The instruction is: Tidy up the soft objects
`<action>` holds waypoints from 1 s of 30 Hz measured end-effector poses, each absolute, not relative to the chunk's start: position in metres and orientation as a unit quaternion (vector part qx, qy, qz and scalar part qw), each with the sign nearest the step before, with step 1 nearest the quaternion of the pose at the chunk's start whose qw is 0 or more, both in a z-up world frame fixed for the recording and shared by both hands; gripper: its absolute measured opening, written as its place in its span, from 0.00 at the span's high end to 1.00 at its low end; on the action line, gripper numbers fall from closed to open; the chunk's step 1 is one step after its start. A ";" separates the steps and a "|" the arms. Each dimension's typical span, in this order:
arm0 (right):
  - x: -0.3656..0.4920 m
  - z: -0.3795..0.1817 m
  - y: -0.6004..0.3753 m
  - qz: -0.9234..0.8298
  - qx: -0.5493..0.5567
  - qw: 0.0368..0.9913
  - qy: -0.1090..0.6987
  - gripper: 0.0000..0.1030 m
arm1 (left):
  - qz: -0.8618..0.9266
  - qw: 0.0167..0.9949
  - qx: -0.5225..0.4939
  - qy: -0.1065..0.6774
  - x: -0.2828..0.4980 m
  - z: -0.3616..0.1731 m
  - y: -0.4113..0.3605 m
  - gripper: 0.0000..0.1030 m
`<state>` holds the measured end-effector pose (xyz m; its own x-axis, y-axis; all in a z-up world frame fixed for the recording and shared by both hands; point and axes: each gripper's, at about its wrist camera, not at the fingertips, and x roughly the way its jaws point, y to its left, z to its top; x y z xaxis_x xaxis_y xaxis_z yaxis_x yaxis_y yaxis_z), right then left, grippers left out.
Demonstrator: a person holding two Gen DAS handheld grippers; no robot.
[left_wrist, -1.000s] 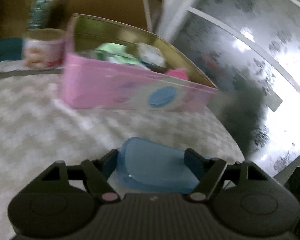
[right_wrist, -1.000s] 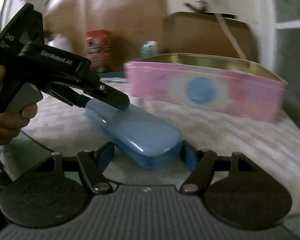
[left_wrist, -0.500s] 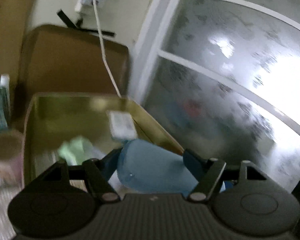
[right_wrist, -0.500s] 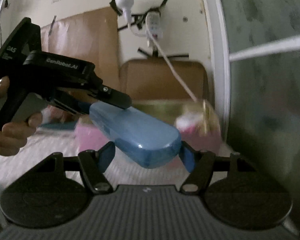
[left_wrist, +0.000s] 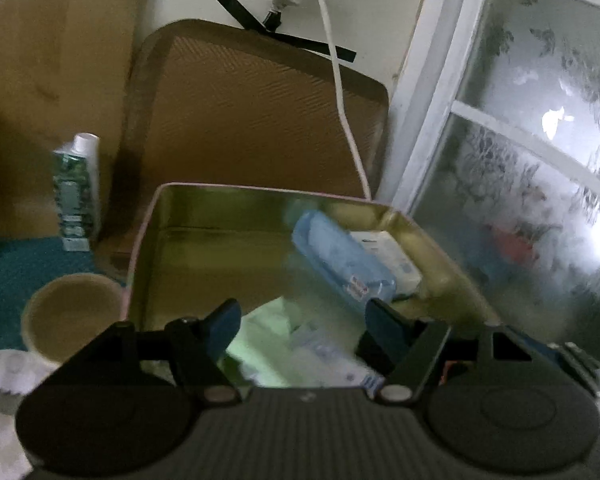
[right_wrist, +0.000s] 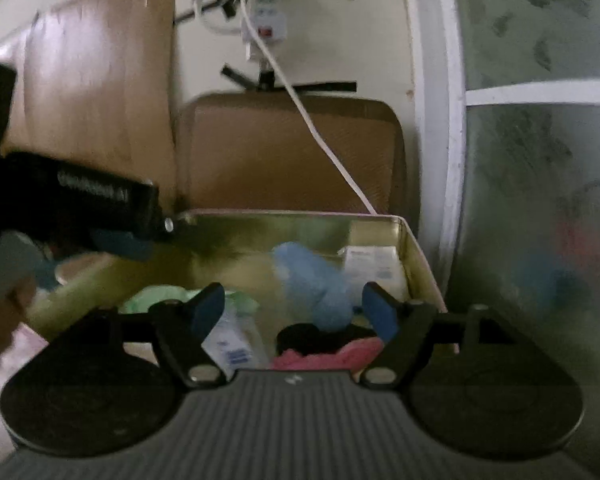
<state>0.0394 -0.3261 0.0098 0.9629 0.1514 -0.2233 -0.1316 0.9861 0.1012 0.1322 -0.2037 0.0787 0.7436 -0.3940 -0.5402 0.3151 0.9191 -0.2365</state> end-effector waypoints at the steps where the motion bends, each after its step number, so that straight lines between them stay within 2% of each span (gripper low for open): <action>1: 0.039 0.011 -0.323 0.067 0.047 0.990 0.111 0.25 | -0.190 0.932 -0.061 0.303 0.128 0.079 -0.202 0.31; 7: 0.011 0.011 -0.319 0.075 0.104 0.988 0.091 0.24 | -0.189 0.935 -0.044 0.298 0.092 0.084 -0.193 0.29; 9: -0.002 0.011 -0.317 0.072 0.123 0.986 0.084 0.22 | -0.184 0.936 -0.036 0.296 0.075 0.086 -0.186 0.20; 11: -0.013 0.011 -0.313 0.069 0.137 0.985 0.078 0.20 | -0.180 0.939 -0.028 0.290 0.058 0.089 -0.177 0.15; 14: -0.034 0.010 -0.307 0.058 0.156 0.984 0.067 0.20 | -0.171 0.944 -0.015 0.283 0.034 0.092 -0.163 0.01; 24: -0.081 0.004 -0.280 0.037 0.226 0.969 0.087 0.19 | -0.136 0.948 0.003 0.288 -0.023 0.091 -0.126 0.00; 30: -0.093 0.010 -0.265 0.057 0.240 0.965 0.095 0.15 | -0.100 0.953 0.028 0.285 -0.047 0.085 -0.114 0.00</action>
